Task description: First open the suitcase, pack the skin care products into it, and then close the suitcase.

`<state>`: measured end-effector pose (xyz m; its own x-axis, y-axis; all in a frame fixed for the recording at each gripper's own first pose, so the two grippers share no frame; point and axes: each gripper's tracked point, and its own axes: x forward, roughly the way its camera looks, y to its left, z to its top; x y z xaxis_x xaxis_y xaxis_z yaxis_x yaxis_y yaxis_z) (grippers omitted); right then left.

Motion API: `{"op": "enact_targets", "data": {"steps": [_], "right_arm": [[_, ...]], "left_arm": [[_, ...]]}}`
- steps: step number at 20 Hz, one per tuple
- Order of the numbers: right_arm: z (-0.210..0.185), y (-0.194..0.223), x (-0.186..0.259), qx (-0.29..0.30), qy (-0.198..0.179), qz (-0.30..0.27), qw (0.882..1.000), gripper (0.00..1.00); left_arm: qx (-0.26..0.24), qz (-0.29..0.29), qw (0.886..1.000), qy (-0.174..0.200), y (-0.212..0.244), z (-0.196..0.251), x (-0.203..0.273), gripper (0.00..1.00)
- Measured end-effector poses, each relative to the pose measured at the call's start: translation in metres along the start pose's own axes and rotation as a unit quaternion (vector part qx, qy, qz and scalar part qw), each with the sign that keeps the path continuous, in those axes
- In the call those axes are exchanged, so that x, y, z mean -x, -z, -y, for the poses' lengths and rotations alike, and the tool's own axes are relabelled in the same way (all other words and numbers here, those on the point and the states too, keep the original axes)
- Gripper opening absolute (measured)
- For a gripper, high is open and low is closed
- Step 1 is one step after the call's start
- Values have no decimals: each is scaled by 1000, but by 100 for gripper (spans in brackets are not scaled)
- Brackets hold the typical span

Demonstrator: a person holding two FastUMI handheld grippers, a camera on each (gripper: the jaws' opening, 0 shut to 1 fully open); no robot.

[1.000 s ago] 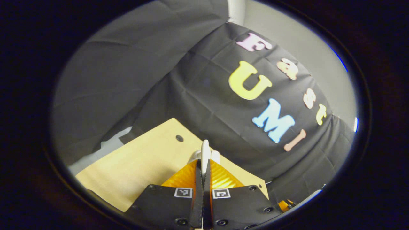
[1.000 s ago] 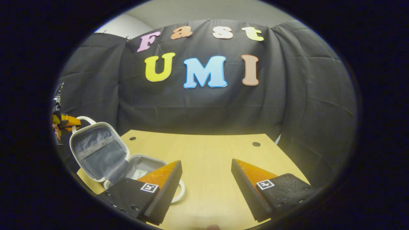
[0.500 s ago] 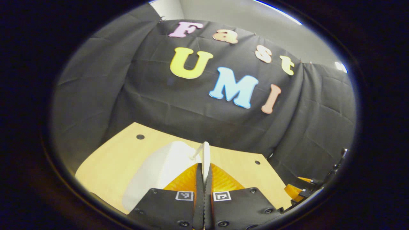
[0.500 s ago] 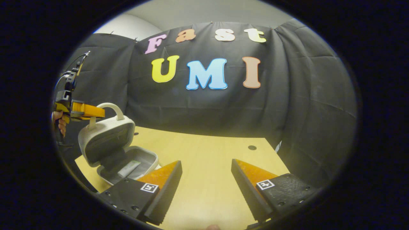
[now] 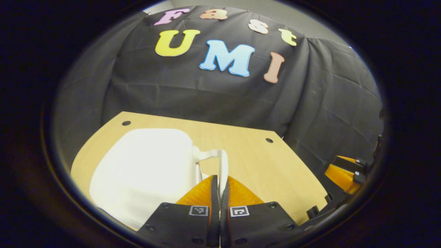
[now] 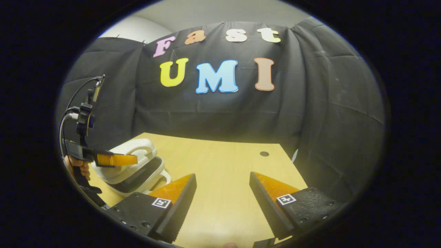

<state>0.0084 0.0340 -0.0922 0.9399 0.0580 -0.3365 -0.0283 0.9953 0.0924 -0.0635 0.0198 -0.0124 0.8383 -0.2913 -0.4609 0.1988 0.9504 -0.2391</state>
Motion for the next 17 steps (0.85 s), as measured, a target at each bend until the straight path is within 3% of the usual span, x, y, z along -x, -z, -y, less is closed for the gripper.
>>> {"op": "enact_targets", "data": {"steps": [8,10,11,14,15,17], "right_arm": [[-11,-1,8,4,10,-2,1000,95],[-12,-3,10,9,12,1,1000,95],[-12,-5,11,10,13,3,1000,95],[-15,-14,12,5,18,13,1000,95],[-15,-17,13,5,20,19,1000,95],[-18,-26,14,7,24,32,999,95]], "left_arm": [[-82,-54,995,-5,54,11,-32,14],[-78,-34,996,17,47,24,-31,27],[-71,-25,997,22,42,25,-27,39],[-48,8,999,3,17,17,-10,46],[-38,30,999,3,3,19,2,53],[-38,76,996,-13,-32,12,29,98]]}}
